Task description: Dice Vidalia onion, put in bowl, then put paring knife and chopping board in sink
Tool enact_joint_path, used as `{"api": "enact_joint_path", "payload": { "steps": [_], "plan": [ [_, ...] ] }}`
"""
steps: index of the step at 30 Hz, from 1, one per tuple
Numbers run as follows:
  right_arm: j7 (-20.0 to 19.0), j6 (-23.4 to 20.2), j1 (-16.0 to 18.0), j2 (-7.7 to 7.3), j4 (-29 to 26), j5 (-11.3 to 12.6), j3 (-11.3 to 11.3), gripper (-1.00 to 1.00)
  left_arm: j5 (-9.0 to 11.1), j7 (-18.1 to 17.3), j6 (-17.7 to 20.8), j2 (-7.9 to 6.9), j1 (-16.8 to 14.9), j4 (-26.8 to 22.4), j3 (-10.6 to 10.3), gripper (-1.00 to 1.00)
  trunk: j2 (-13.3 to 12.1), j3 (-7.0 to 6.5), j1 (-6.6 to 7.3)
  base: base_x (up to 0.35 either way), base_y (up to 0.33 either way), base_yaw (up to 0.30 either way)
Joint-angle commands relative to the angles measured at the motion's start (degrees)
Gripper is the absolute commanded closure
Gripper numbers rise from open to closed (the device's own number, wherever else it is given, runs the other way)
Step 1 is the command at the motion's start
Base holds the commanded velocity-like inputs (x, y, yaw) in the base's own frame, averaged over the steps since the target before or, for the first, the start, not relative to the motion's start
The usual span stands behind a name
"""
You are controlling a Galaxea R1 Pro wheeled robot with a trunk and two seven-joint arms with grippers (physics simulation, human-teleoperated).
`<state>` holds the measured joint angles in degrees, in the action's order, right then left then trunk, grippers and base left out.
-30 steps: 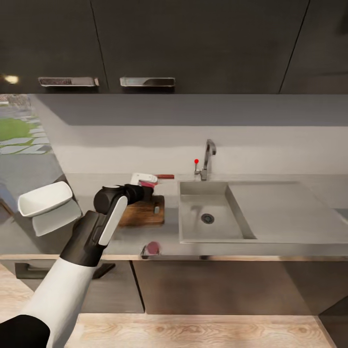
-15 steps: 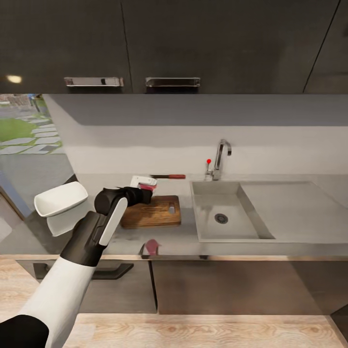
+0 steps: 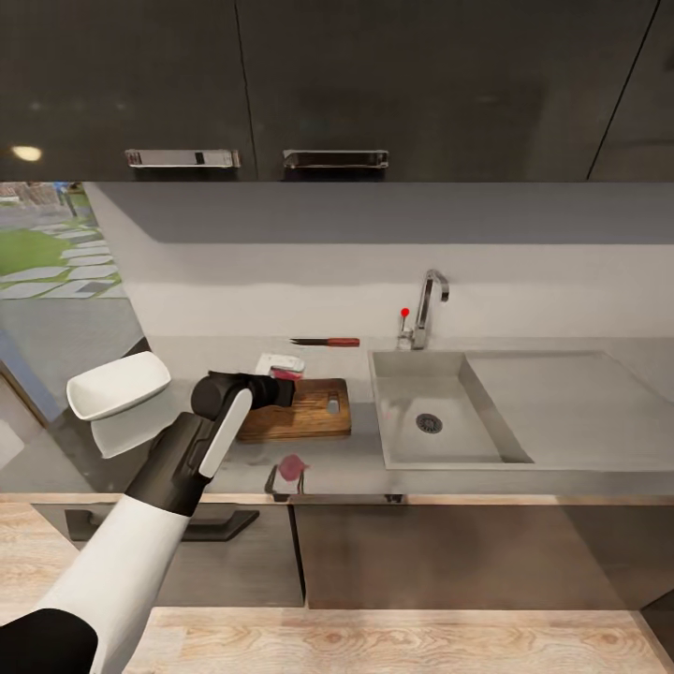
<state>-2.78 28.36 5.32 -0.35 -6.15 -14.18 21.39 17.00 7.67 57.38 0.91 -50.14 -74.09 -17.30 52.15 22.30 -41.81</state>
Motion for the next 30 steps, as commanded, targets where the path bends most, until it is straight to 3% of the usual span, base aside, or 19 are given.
{"api": "enact_joint_path", "payload": {
  "steps": [1,30],
  "plan": [
    [-0.3,0.2,0.0,0.0,0.1,-0.3,0.5,-1.0,0.6,0.6,0.2,0.05,0.0,0.1,-0.1,1.0,0.0,0.07,-0.01,0.0,0.0,0.0],
    [-0.1,0.3,0.0,-0.12,-0.1,-0.5,0.4,-1.0,0.6,0.6,0.2,0.13,0.0,0.5,-0.1,1.0,0.0,0.19,-0.01,0.029,0.0,0.0]
  ]
}}
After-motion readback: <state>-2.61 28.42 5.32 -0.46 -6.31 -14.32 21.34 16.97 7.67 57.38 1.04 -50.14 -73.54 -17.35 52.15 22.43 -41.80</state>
